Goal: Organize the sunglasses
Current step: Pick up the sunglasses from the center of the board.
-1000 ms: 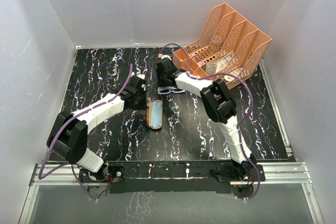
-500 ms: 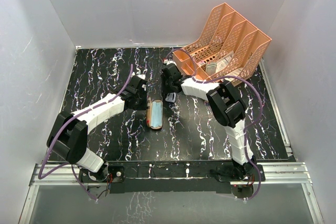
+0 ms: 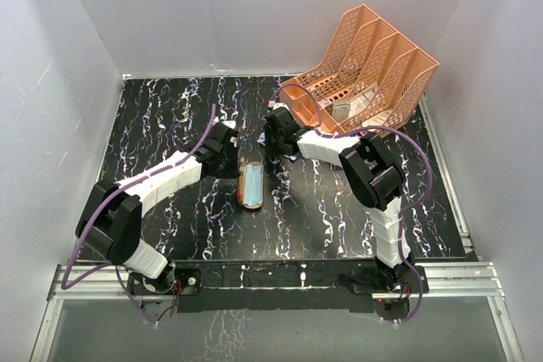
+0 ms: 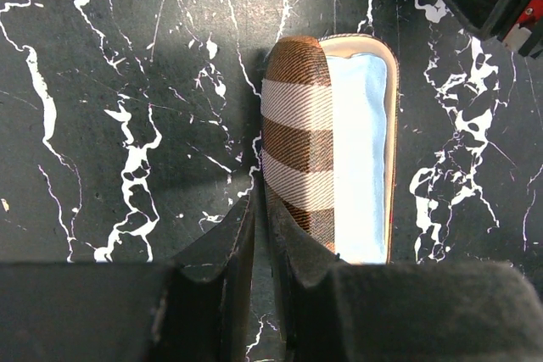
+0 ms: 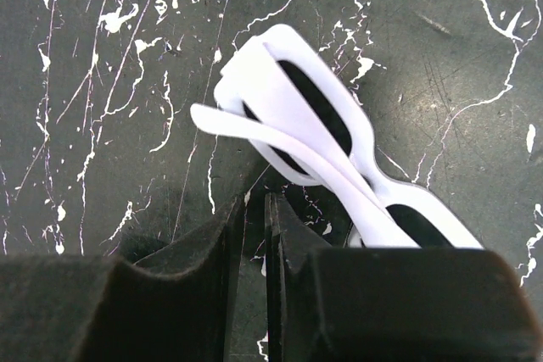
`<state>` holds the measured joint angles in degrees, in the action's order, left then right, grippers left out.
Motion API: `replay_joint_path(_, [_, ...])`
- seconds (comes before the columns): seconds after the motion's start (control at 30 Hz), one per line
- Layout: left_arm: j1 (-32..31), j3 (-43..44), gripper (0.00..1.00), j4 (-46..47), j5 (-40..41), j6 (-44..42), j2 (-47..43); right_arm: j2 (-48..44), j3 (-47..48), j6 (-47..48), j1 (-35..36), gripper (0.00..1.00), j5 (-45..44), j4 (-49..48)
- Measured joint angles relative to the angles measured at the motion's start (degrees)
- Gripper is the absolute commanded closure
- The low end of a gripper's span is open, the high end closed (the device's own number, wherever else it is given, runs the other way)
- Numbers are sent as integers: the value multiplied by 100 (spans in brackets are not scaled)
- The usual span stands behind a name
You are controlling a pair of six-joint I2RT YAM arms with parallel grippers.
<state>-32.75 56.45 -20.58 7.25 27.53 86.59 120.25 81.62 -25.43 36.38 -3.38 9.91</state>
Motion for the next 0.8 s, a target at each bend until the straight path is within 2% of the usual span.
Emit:
replay_joint_path(0.3, [-33,0,88,0,0,17,0,4,22,55,7,84,7,-2])
replay_joint_path(0.8, [-52,0,88,0,0,22,-24,389,610,184,28,84,-144,111])
